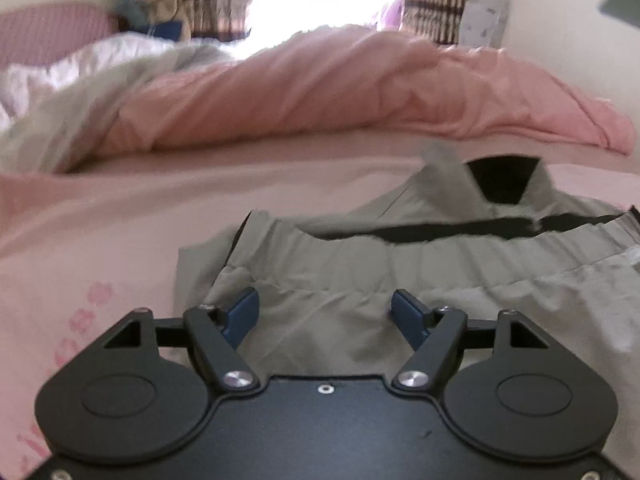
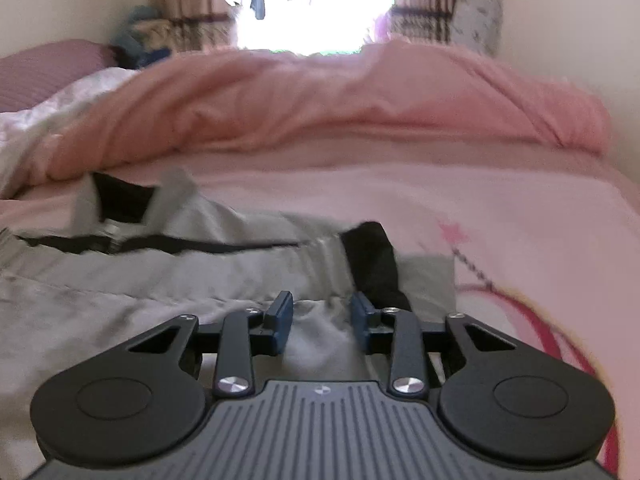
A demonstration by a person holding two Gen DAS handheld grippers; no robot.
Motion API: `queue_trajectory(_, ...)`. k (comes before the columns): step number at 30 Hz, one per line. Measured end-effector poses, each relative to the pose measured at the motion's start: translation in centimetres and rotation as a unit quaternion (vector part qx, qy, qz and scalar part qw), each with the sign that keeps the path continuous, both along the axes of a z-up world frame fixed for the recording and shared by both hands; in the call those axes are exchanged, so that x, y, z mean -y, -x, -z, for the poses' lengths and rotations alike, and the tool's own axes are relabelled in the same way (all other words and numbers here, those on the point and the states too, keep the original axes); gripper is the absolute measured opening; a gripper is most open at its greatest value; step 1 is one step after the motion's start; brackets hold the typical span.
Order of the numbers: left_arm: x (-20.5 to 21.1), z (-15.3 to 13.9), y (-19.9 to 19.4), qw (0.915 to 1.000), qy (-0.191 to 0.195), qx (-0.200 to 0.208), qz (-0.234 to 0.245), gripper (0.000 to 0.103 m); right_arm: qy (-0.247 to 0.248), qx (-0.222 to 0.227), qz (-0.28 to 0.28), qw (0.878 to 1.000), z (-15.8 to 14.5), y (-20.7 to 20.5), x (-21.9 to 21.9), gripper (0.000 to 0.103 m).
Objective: Fold large clothes
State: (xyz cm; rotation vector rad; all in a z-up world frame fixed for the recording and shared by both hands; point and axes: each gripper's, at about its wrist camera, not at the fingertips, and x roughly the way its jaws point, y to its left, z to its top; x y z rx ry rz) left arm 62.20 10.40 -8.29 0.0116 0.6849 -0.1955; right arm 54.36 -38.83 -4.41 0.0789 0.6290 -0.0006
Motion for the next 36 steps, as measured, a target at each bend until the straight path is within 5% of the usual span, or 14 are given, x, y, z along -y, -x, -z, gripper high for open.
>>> queue_trajectory(4, -1.3, 1.2, -1.5, 0.9991, 0.042, -0.005, -0.003, 0.078, 0.011, 0.017, -0.009, 1.000, 0.8, 0.3, 0.0, 0.030)
queue_trajectory(9, -1.0, -0.2, -1.0, 0.9991, 0.036, -0.018, -0.014, 0.075, 0.006, 0.028, -0.005, 1.000, -0.5, 2.6, 0.3, 0.036)
queue_trajectory(15, -0.5, -2.7, 6.4, 0.9995, 0.026, -0.007, 0.019, 0.076, 0.005, 0.064, -0.030, 0.997, -2.5, 11.2, 0.2, 0.038)
queue_trajectory(21, -1.1, -1.2, 13.4, 0.9979, 0.049, -0.032, 0.027, 0.077, -0.006, 0.048, -0.029, 0.998, -1.0, 17.4, -0.3, 0.038)
queue_trajectory(30, -1.5, 2.2, 15.1, 0.9993, 0.023, -0.023, 0.020, 0.079, 0.002, 0.018, 0.018, 1.000, 2.6, 18.3, 1.7, 0.034)
queue_trajectory(36, -1.2, 0.7, 14.8, 0.9991, 0.017, -0.036, -0.013, 0.074, 0.009, 0.021, 0.047, 0.999, 0.6, 18.5, 0.0, 0.033)
